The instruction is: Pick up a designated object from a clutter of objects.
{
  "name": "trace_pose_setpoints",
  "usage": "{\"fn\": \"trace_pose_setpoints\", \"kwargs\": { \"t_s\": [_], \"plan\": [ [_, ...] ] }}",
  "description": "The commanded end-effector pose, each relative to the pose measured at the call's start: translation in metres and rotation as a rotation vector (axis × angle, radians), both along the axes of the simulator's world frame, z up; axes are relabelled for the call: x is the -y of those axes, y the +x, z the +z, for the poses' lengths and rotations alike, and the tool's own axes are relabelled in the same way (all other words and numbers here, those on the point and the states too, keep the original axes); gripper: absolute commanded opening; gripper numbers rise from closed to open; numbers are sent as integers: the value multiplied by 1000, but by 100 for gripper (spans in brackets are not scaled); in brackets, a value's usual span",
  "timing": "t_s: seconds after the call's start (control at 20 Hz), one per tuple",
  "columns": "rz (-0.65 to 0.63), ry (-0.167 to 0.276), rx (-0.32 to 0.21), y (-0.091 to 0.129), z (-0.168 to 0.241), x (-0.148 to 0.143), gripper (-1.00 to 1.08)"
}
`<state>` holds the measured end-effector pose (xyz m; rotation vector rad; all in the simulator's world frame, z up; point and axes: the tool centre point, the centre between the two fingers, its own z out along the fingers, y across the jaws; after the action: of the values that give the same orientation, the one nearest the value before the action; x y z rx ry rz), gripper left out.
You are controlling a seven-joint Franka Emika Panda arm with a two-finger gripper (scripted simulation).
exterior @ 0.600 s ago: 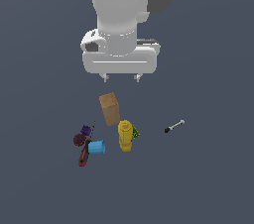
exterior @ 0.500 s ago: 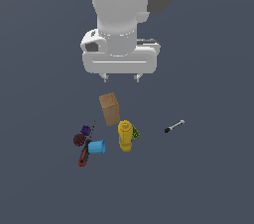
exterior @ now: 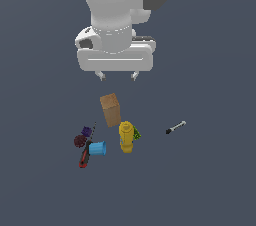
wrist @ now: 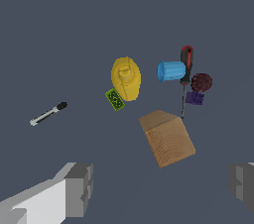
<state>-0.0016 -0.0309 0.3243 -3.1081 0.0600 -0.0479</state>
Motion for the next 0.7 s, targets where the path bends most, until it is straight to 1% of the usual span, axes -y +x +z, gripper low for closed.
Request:
{"fn": "trace_pose_setpoints", "kwargs": {
  "t_s": [0.0,0.35,0.65],
  "plan": [
    [1,0,0,0,0,0,100],
    [-30,3,-2,4,-7,-8,100],
    [-92,9,-8,12,-21,-24,100]
  ]
}}
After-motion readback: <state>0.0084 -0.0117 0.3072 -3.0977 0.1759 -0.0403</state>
